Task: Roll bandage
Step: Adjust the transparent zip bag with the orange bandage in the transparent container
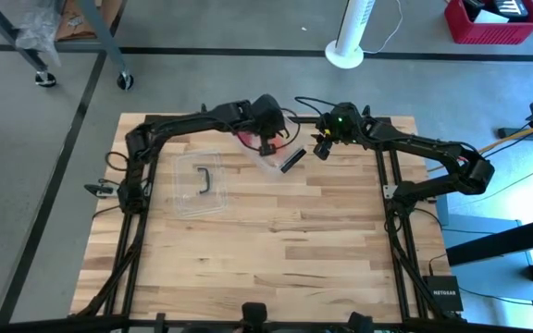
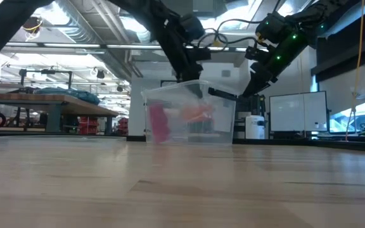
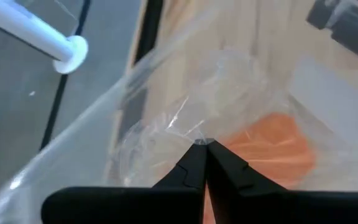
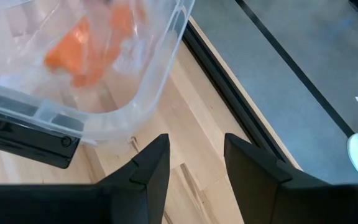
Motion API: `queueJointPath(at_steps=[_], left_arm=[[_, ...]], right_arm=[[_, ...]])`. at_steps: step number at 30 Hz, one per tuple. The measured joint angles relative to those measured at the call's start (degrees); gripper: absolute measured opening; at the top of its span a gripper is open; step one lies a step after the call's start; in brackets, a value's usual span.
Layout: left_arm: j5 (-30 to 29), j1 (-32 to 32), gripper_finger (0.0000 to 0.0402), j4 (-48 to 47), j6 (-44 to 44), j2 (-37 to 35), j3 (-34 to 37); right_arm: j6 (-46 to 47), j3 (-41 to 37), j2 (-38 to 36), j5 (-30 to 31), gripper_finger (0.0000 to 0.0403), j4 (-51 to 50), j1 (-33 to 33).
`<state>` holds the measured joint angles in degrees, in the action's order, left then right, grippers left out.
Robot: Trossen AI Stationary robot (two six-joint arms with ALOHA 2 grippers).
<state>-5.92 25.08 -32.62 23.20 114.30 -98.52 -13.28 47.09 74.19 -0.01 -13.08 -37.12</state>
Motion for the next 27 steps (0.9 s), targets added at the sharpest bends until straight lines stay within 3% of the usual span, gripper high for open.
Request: queueJointPath(at_steps=[11, 16, 19, 22, 27], left_arm=[[-3.9, 0.3, 0.0000, 1.3, -0.1, -8.4, 0.0], [-3.5, 1.1, 0.0000, 5.6, -0.3, -13.0, 0.0], [0.0, 2.6, 0.0000, 9.3, -0.3, -14.5, 0.0], [4.5, 4.9, 0.0000, 15.0, -3.1, -15.7, 1.6], [10.1, 7.0, 0.0000, 24.9, -7.9, -15.8, 3.5]], right_arm=[[1.1, 0.0, -0.2, -0.1, 0.0154, 1.0, 0.0], [2.4, 0.0, -3.9, -4.4, 0.0154, 2.3, 0.0], [2.3, -0.7, -6.9, -7.6, 0.0154, 4.8, 0.0], [4.0, -5.2, -9.4, -10.1, 0.0154, 15.2, 0.0], [9.9, -17.4, -9.7, -12.9, 0.0154, 43.8, 2.8]])
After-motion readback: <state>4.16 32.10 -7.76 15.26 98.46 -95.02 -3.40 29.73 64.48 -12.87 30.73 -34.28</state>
